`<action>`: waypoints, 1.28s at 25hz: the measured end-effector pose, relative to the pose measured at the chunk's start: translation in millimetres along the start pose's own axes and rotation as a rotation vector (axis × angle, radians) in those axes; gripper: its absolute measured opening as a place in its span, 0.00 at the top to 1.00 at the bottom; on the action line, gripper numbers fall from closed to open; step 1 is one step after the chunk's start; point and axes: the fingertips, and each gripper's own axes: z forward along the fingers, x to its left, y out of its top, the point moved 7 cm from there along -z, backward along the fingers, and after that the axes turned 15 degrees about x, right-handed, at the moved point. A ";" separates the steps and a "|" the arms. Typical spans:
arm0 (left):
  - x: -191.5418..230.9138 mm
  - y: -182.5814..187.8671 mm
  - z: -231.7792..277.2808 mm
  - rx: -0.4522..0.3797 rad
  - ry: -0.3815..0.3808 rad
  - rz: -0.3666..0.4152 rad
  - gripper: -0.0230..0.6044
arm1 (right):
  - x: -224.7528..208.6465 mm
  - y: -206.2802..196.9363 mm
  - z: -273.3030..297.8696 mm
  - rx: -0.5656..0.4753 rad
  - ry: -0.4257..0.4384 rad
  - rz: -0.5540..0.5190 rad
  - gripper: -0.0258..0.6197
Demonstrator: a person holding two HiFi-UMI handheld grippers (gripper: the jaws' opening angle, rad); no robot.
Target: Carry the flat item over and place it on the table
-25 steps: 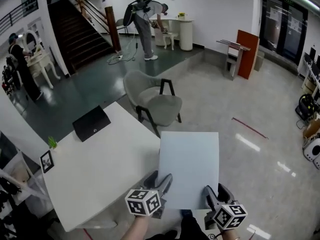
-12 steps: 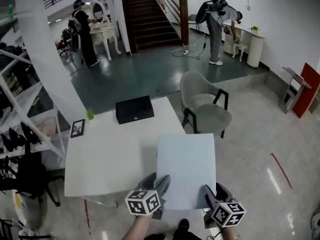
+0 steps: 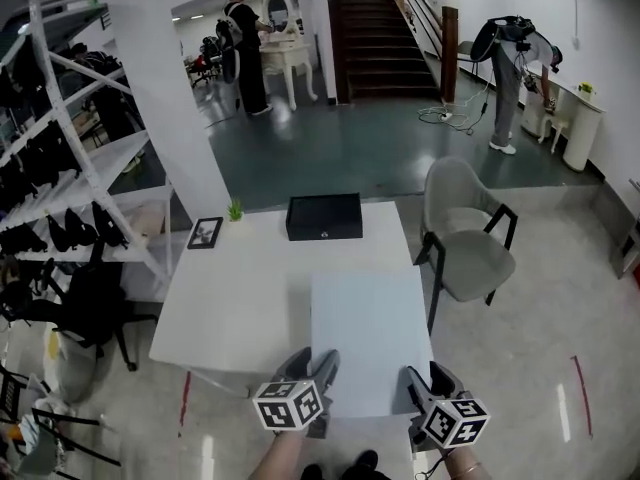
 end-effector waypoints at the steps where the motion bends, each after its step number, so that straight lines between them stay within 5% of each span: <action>1: 3.7 1.6 0.8 -0.005 0.013 -0.006 0.55 | 0.2 3.1 6.5 0.005 0.010 -0.007 0.60; 13: 35.9 27.4 20.2 -0.014 0.088 -0.007 0.56 | 0.9 22.9 60.5 0.025 0.046 -0.030 0.61; 32: 82.8 80.3 91.1 0.027 0.081 -0.034 0.56 | -14.7 68.0 138.2 0.012 -0.004 -0.037 0.61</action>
